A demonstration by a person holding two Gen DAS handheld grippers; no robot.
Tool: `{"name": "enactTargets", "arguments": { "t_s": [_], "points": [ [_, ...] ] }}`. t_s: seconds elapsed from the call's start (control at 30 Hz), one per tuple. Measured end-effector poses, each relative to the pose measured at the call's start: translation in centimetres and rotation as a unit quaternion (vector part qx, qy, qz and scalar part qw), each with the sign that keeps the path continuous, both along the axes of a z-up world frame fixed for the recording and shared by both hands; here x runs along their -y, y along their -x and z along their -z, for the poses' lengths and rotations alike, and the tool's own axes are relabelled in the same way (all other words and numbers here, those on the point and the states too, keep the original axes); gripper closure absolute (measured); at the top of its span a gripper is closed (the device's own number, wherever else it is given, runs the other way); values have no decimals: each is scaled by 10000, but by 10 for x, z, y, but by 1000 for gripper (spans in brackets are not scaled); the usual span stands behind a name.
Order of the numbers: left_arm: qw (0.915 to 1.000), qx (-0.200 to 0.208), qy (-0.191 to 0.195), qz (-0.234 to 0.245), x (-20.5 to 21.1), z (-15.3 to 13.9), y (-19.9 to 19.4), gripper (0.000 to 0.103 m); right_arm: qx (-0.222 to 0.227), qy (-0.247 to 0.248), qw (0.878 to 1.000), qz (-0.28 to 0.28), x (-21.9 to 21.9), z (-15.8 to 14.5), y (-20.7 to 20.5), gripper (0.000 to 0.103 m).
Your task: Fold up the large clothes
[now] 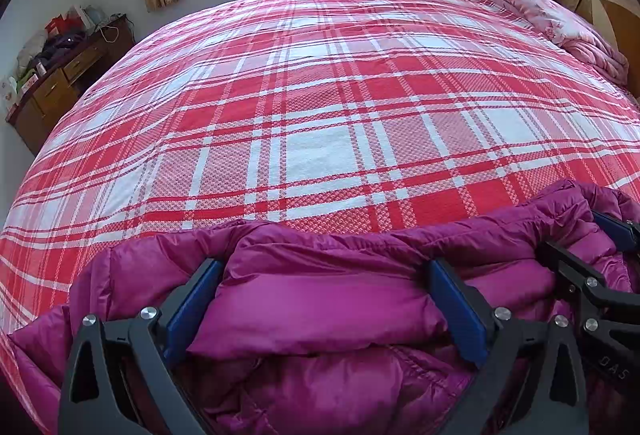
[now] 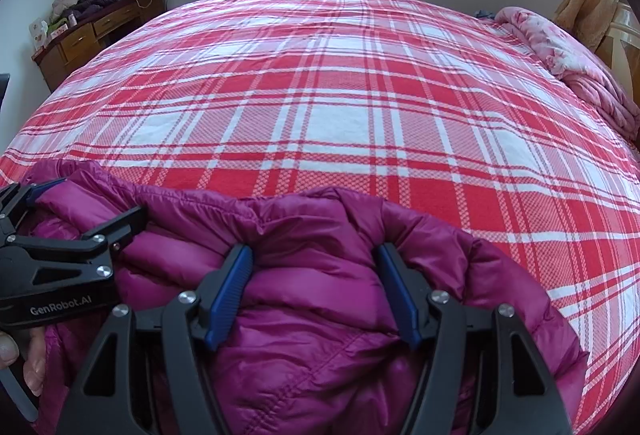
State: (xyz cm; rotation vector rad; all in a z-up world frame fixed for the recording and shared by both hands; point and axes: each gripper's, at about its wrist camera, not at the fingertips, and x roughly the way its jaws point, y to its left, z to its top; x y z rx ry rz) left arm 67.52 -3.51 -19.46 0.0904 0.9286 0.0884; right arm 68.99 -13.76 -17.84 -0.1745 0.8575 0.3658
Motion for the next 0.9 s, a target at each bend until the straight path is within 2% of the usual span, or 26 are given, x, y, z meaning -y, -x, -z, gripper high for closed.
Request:
{"name": "enactTargets", "arguments": {
  "t_s": [0.13, 0.23, 0.3, 0.37, 0.47, 0.6, 0.73, 0.8, 0.9],
  "points": [
    [10000, -43, -85, 12, 3, -1, -4, 1, -36, 42, 10000, -56, -1, -1, -3, 34],
    [9998, -184, -79, 47, -3, -16, -5, 1, -24, 17, 9997, -233, 6, -16, 0, 34],
    [9996, 253, 78, 60, -12, -46, 15, 1, 186, -131, 9997, -112, 20, -36, 16, 33],
    [9987, 480, 148, 118, -23, -70, 42, 1, 296, -333, 9989, -147, 37, -55, 40, 29],
    [9962, 827, 198, 179, -47, -97, 106, 1, 307, -418, 9985, -196, 66, -71, 86, 24],
    [9951, 946, 201, 214, -75, -102, 205, 1, -62, -479, 9986, -222, 113, -63, 156, 24],
    [9968, 653, 415, 180, -99, -78, 297, 1, -283, -435, 9986, 45, 159, -43, 228, 23],
    [9972, 438, 607, 59, -109, -58, 335, 1, -465, -520, 9973, 225, 180, -32, 255, 23],
    [9972, 276, 685, -80, -115, -35, 382, 1, -579, -598, 9954, 473, 208, -19, 301, 23]
  ]
}}
